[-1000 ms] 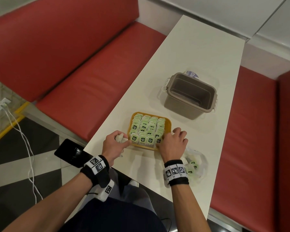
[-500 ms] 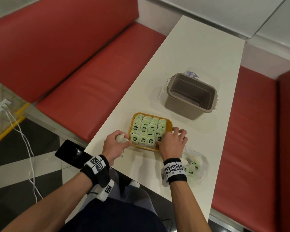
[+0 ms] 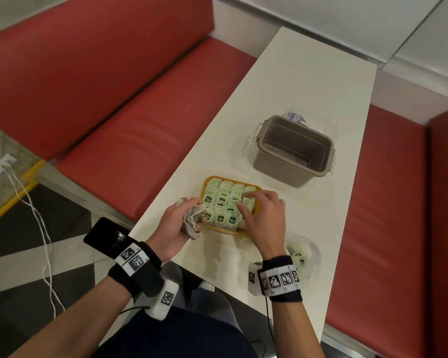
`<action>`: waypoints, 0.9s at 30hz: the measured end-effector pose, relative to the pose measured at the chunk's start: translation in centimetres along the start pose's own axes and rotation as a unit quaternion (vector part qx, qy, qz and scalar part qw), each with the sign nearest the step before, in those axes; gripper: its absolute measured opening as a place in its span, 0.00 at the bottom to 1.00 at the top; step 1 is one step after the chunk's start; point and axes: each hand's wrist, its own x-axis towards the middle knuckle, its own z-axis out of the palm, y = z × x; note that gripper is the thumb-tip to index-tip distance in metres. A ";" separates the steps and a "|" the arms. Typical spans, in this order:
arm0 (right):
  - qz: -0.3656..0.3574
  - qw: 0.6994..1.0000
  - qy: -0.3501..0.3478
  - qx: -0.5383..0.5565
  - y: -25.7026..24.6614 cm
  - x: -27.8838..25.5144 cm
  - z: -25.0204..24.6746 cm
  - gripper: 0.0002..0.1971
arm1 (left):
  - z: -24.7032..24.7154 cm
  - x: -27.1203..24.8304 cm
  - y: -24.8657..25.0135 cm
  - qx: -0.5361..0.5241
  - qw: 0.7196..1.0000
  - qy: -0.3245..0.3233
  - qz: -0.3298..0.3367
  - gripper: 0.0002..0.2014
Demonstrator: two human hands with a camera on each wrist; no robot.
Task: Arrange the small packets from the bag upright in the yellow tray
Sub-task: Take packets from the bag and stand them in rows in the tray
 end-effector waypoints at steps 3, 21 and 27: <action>-0.029 0.980 -0.084 0.177 -4.4 -1.9 -2.2 0.04 | 1.4 -0.5 0.3 -0.054 0.998 -0.029 -0.016 0.09; -0.012 0.922 -0.152 0.357 -5.2 -3.6 -4.1 0.07 | 3.7 0.8 1.5 -0.122 0.991 0.045 0.041 0.06; -0.026 0.947 0.059 0.314 -5.3 -3.3 -4.8 0.09 | 3.6 0.1 1.7 0.016 0.999 -0.047 -0.001 0.25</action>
